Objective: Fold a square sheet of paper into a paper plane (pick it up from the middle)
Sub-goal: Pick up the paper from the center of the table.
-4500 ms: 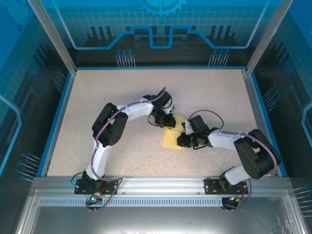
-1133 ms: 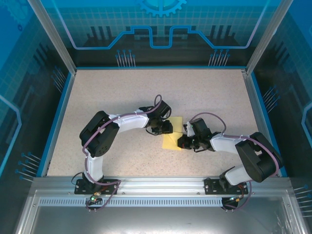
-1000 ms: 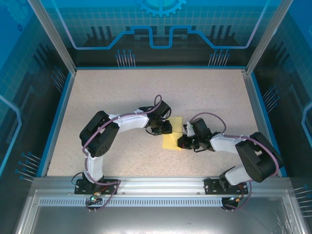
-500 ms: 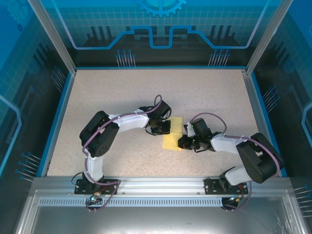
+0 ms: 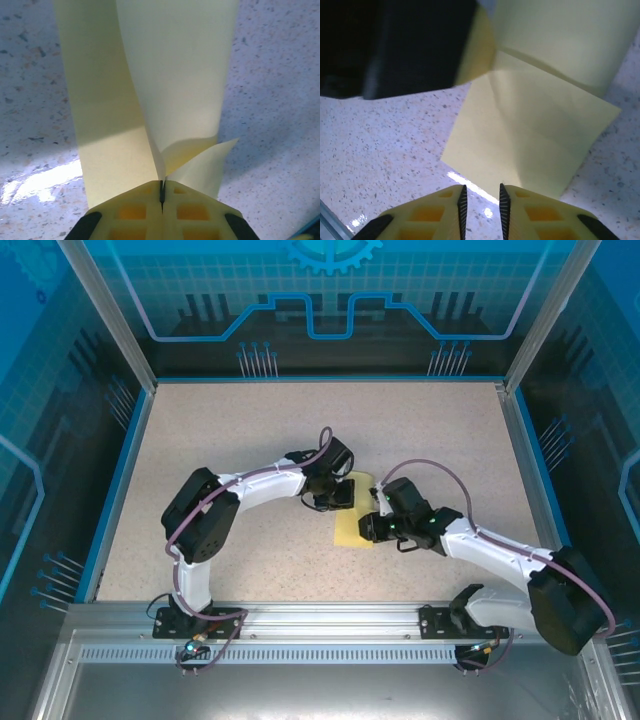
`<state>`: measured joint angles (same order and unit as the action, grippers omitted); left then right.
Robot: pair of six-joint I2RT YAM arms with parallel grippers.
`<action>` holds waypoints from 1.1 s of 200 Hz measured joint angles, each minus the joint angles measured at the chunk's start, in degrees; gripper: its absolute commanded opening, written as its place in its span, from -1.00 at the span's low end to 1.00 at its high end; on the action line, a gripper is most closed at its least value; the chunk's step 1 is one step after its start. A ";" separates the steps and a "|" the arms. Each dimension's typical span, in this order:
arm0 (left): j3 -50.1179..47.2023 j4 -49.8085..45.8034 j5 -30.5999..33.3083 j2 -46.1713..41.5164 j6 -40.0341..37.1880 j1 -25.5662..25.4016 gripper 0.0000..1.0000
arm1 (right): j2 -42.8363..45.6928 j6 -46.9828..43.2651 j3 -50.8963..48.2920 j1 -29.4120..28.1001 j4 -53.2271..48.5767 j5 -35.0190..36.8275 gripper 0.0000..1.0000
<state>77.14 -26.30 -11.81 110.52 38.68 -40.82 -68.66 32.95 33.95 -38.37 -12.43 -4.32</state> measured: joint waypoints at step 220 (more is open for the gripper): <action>0.35 -0.28 -7.93 -0.76 0.02 3.91 -0.88 | -5.49 -3.04 0.66 -13.79 -1.57 29.16 -0.03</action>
<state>77.49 -26.59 -19.75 109.75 38.70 -36.91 -74.15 29.91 34.61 -52.16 -14.00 24.84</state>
